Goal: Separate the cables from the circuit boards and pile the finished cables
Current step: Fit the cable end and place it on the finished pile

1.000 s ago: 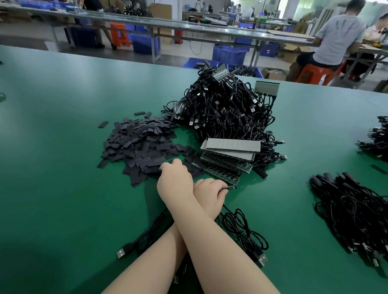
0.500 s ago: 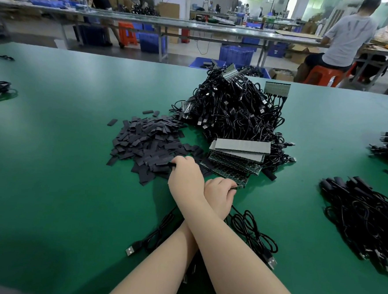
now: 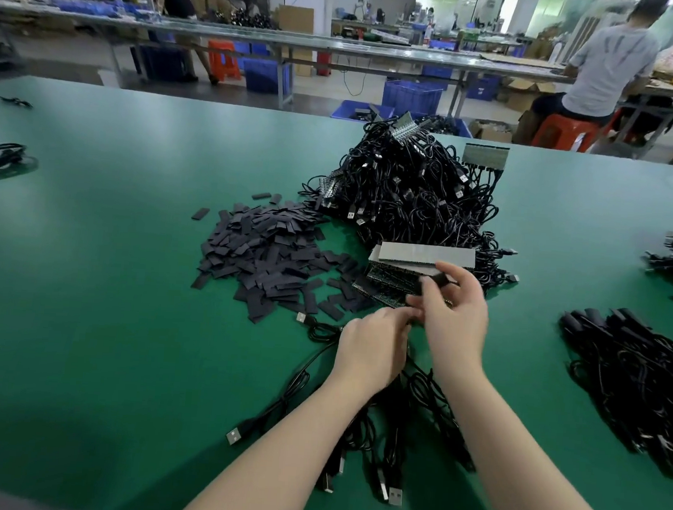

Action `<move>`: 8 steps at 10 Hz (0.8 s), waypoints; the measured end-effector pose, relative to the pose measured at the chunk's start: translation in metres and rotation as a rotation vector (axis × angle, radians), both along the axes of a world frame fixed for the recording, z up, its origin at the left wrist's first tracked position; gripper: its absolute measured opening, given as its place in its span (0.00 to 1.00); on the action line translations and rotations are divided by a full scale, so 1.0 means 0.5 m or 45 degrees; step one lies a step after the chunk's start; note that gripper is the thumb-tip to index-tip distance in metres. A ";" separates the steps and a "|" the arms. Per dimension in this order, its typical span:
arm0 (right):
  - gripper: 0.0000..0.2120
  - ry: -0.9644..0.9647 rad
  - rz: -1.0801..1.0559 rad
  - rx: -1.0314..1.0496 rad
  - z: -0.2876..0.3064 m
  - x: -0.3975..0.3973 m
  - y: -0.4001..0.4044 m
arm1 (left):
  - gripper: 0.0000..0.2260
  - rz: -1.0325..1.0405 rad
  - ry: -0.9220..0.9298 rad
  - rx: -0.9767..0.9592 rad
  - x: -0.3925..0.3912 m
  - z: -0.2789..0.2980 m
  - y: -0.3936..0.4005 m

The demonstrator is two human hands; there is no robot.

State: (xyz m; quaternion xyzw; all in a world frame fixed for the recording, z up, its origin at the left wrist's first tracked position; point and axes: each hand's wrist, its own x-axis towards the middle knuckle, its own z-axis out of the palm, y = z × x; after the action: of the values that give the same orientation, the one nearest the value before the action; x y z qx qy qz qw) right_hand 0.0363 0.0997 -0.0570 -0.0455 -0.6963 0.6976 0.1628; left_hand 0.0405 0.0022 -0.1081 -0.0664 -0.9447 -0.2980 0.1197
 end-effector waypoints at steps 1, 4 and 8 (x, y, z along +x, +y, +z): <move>0.11 -0.094 0.007 0.058 -0.032 0.006 0.045 | 0.15 -0.013 0.008 0.086 0.005 0.004 -0.003; 0.11 -0.135 0.144 -0.046 -0.100 0.002 0.062 | 0.14 0.037 0.064 0.144 0.006 -0.001 0.001; 0.12 -0.150 0.353 -0.118 -0.116 -0.013 0.090 | 0.16 -0.009 -0.014 0.085 -0.003 -0.009 -0.005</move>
State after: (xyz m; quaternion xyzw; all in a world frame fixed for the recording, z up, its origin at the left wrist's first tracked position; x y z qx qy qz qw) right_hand 0.0299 0.1446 -0.1150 0.0027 -0.6713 0.7409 0.0215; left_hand 0.0390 -0.0002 -0.1128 -0.0642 -0.9346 -0.3303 0.1156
